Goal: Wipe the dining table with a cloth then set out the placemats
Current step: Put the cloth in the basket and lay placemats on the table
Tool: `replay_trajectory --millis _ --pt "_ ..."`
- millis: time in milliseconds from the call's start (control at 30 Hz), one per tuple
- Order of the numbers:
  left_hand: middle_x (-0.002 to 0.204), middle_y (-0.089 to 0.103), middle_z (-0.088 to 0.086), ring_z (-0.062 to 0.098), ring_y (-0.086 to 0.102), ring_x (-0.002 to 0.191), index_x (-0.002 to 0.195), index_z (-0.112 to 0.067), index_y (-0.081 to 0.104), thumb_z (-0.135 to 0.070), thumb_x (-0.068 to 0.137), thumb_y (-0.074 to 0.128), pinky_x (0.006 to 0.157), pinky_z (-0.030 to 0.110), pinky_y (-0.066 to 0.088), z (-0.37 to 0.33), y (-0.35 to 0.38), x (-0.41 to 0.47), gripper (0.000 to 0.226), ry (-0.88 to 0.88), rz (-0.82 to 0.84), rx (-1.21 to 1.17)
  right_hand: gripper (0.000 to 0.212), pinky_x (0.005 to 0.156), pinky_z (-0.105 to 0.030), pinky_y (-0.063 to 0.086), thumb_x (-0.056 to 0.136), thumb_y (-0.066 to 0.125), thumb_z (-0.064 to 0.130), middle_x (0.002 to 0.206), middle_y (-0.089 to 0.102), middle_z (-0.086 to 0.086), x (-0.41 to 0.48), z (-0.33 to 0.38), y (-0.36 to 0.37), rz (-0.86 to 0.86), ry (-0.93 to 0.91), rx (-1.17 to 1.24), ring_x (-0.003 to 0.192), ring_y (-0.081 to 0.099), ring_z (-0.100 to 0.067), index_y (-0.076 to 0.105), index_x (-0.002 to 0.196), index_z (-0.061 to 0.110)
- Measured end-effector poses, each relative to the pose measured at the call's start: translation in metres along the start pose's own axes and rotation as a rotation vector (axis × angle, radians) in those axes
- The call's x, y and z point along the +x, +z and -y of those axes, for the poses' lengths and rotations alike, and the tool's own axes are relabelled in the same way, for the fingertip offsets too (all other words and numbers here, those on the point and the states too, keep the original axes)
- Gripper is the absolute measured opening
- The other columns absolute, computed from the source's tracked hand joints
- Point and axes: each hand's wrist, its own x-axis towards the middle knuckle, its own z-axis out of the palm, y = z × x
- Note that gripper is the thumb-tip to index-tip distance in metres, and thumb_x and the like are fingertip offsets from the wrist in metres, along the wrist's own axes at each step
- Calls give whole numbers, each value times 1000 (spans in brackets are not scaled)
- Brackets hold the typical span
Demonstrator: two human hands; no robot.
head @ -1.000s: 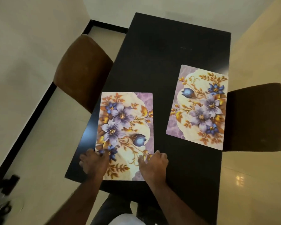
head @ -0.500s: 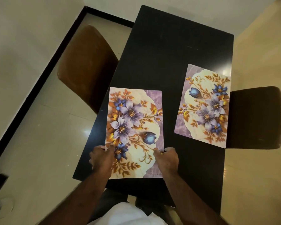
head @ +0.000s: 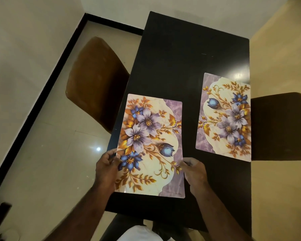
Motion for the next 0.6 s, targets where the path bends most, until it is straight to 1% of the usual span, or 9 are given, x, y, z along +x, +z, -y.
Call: replay_trajectory --millis 33,100,133,200,233,333,433,500,600 --pt "126 75 3 24 71 115 135 -18 71 -30 109 70 97 39 62 -7 -2 6 28 15 -5 11 7 62 -20 62 100 84 19 93 84 1 0 6 0 14 -16 51 83 82 -11 80 104 13" --pt "123 75 3 21 71 111 132 -16 73 -25 109 70 84 28 59 -22 -4 20 25 39 -11 37 6 67 -25 64 99 84 13 89 85 1 3 20 3 17 -57 125 82 83 -10 80 103 11" --pt "123 76 3 21 72 111 131 -14 75 -22 109 70 85 29 60 -30 -5 30 24 49 -23 42 7 69 -27 65 99 84 12 89 85 0 4 31 5 4 -80 155 82 83 -11 80 104 11" --pt "121 79 4 23 75 112 128 -14 78 -20 108 72 94 42 65 -47 -5 53 22 97 -19 33 11 73 -28 66 98 85 11 94 85 -2 15 51 9 -33 -131 178 84 83 -11 81 107 10" --pt "117 81 3 23 78 108 126 -15 80 -20 107 73 95 47 67 -57 -6 66 20 132 -5 27 13 75 -30 67 97 86 11 96 85 -3 22 61 11 -53 -153 191 86 83 -12 81 109 10" --pt "103 84 -4 17 82 93 119 -17 83 -22 105 77 86 48 70 -95 -3 103 16 200 27 45 15 82 -37 69 97 86 15 99 85 -3 43 97 18 -88 -224 223 91 83 -15 81 111 12" --pt "103 84 -1 22 83 91 118 -17 84 -27 104 79 81 54 71 -129 6 141 18 225 30 100 12 77 -36 70 97 87 19 99 84 -2 69 125 27 -108 -269 201 91 83 -16 79 106 17" --pt "106 84 1 24 82 95 118 -16 84 -27 104 79 81 49 70 -143 14 160 19 250 18 162 11 77 -37 71 98 87 21 100 83 -1 88 139 34 -130 -271 170 92 83 -16 78 103 21" --pt "112 83 6 23 78 96 120 -12 84 -25 103 80 77 37 65 -147 25 181 22 295 -4 275 14 82 -42 72 97 88 23 103 81 0 110 146 46 -166 -220 122 93 81 -15 78 107 20"
